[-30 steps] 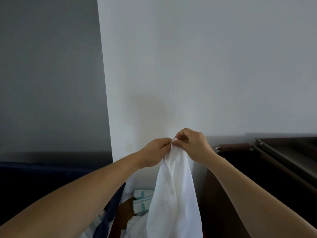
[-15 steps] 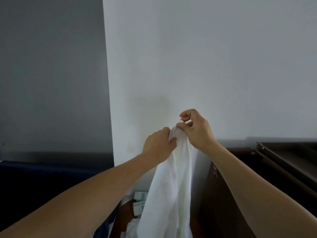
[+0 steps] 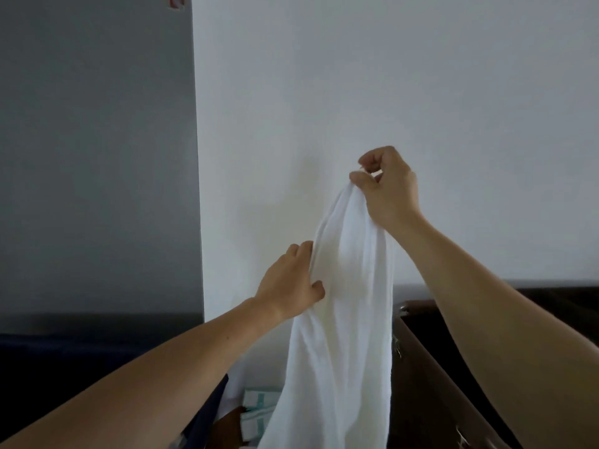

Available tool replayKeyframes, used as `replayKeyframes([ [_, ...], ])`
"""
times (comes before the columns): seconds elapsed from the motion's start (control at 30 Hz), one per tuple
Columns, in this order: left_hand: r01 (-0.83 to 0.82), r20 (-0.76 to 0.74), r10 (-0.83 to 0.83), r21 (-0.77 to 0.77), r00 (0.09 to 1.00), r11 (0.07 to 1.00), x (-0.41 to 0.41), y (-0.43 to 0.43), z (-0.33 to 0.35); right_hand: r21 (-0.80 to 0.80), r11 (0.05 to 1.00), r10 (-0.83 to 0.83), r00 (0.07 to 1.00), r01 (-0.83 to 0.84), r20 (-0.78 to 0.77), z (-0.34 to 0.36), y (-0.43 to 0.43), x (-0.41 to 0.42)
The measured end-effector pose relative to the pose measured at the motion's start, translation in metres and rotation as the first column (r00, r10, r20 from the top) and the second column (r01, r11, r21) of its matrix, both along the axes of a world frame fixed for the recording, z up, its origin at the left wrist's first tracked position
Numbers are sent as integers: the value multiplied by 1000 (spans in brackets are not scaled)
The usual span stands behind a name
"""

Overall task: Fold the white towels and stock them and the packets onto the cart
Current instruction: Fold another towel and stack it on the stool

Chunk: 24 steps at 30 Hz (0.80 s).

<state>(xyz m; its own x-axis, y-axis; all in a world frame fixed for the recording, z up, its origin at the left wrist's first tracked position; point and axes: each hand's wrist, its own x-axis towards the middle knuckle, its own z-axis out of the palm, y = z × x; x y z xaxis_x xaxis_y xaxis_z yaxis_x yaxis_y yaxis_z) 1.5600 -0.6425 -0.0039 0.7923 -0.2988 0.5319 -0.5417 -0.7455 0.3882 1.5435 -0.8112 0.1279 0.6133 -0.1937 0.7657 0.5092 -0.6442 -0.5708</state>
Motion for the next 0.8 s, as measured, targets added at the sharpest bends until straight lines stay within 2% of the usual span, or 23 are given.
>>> replayKeyframes([
  [0.07,25,64,-26,7,998,1000,-1,1,-7,-17,1000,0,999,-1,-43,-5,-1,1],
  [0.13,47,199,-51,22,979,999,2,4,-10,38,999,-21,1000,20,24,4,-3,-2],
  [0.2,74,362,-108,105,926,992,5,8,-9,136,991,-40,991,22,131,19,-2,-5],
  [0.27,33,465,-118,187,878,982,9,11,-10,182,983,-44,985,13,166,27,0,-5],
  [0.37,-1,404,-84,205,911,979,9,15,-28,113,993,-34,995,23,96,16,1,-2],
  [0.47,24,322,-72,152,944,988,7,20,-48,60,998,-10,998,6,67,4,0,-1],
  [0.6,40,295,-65,90,953,995,5,20,-58,63,998,-11,997,6,78,9,0,0],
  [0.7,-1,161,4,-15,987,1000,1,18,-57,76,997,-25,997,20,72,9,-3,1],
  [0.8,8,130,-6,-11,991,1000,0,16,-61,70,997,-41,997,37,61,6,-6,2],
])
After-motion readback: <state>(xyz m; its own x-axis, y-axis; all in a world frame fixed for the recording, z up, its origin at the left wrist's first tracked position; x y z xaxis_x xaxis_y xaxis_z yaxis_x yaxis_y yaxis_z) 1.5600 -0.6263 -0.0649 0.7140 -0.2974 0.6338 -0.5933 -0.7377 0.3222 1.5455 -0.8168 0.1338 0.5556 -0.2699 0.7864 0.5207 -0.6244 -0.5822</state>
